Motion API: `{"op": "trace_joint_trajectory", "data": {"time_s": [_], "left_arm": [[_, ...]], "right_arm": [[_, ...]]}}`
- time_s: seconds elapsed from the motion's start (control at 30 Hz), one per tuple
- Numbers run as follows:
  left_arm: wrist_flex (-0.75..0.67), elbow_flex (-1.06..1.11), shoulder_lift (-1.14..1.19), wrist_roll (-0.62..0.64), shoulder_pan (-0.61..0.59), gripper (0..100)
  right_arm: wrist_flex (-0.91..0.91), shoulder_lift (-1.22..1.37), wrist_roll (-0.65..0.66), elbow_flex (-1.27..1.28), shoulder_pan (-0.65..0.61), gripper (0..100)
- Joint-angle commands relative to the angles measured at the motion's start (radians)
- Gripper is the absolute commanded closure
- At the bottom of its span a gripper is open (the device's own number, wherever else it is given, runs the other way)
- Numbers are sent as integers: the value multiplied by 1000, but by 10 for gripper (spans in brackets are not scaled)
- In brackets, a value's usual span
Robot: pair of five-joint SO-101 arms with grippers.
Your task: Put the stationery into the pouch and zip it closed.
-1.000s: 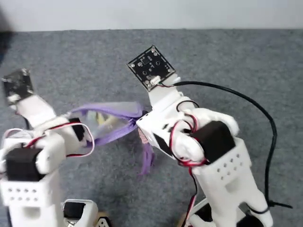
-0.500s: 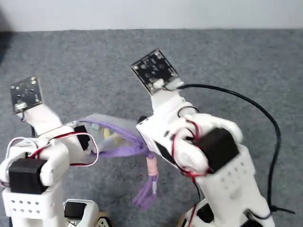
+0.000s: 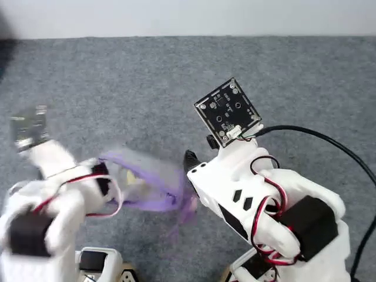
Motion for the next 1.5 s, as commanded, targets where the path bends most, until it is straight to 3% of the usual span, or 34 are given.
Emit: {"op": "trace_joint_trajectory", "data": {"time_s": [0.0,0.17,0.23,0.33,0.5,0.77,1.03,1.3,1.47], "left_arm": [[12,-133,-21,8,3,987],[-12,351,84,-21,6,987],[-55,446,143,-40,-6,987],[18,282,160,-38,-37,987],[6,61,78,-38,-54,987],[11,205,117,-37,-35,987],[2,214,170,-35,-35,987],[-46,208,313,46,-37,986],[-92,208,368,57,-37,986]], "right_arm": [[2,-15,-12,-5,5,841],[5,-8,-61,-5,5,841],[5,-8,-68,-5,5,841],[5,-12,-66,-5,5,841],[5,-13,-66,-5,7,841],[-5,-15,-97,-12,-2,842],[117,-16,-242,-11,-254,841],[134,-4,-232,6,-329,841],[114,-4,-269,176,-344,841]]}}
